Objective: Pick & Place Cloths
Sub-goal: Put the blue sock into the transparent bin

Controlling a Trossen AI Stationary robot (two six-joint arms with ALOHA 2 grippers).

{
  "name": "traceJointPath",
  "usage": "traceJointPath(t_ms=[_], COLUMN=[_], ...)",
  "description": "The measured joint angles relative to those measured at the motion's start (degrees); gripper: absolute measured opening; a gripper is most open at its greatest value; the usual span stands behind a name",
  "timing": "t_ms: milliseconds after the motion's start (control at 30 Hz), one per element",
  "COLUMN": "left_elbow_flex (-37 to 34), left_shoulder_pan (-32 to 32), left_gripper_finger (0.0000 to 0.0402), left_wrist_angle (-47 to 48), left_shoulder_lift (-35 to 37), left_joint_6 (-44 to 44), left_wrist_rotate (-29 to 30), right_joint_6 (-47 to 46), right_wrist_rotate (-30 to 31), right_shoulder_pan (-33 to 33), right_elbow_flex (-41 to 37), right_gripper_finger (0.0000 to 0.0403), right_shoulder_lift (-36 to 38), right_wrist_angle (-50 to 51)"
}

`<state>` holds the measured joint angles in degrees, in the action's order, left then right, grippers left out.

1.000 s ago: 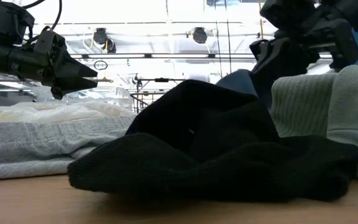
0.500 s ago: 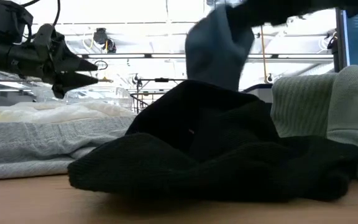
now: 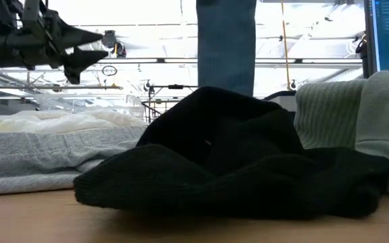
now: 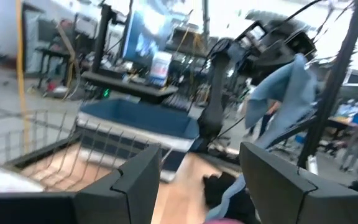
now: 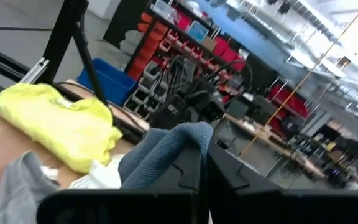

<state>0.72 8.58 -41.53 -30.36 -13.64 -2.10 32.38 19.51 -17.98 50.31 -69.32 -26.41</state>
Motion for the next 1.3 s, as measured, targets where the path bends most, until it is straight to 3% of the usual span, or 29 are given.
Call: traceJointPath(t_ms=[333, 567, 733, 900, 1033, 1300], left_elbow_flex=[2.49, 5.49, 9.39, 14.97, 20.44, 31.94], left_shoulder_pan=[-5.49, -9.47, -12.18, -14.47, -15.92, -16.93], left_gripper_finger=[0.0223, 0.0223, 0.0223, 0.0224, 0.0225, 0.0271], left_wrist_angle=[-2.58, -3.19, -3.51, -3.81, -3.84, -3.62], left_shoulder_lift=[-0.24, -3.78, -9.66, -17.21, -24.24, -38.98], left_joint_6=[2.08, 5.89, 9.39, 14.52, 18.05, 21.12], left_wrist_rotate=[-0.43, 0.64, 0.70, 0.68, -0.17, -2.72], right_joint_6=[1.38, 1.85, 3.30, 3.24, 2.89, 2.84], right_wrist_rotate=[-0.30, -6.34, -6.44, -12.10, -12.33, -12.33], right_shoulder_pan=[1.53, 3.07, 4.21, 5.64, 6.29, 6.38], right_elbow_flex=[0.95, 0.95, 0.95, 0.95, 0.95, 0.95], right_gripper_finger=[0.0000, 0.0000, 0.0000, 0.0000, 0.0000, 0.0000], right_shoulder_lift=[-0.99, -3.09, -4.01, -4.56, -4.55, -4.56], right_wrist_angle=[-3.08, -10.94, -17.12, -19.79, -20.70, -20.31])
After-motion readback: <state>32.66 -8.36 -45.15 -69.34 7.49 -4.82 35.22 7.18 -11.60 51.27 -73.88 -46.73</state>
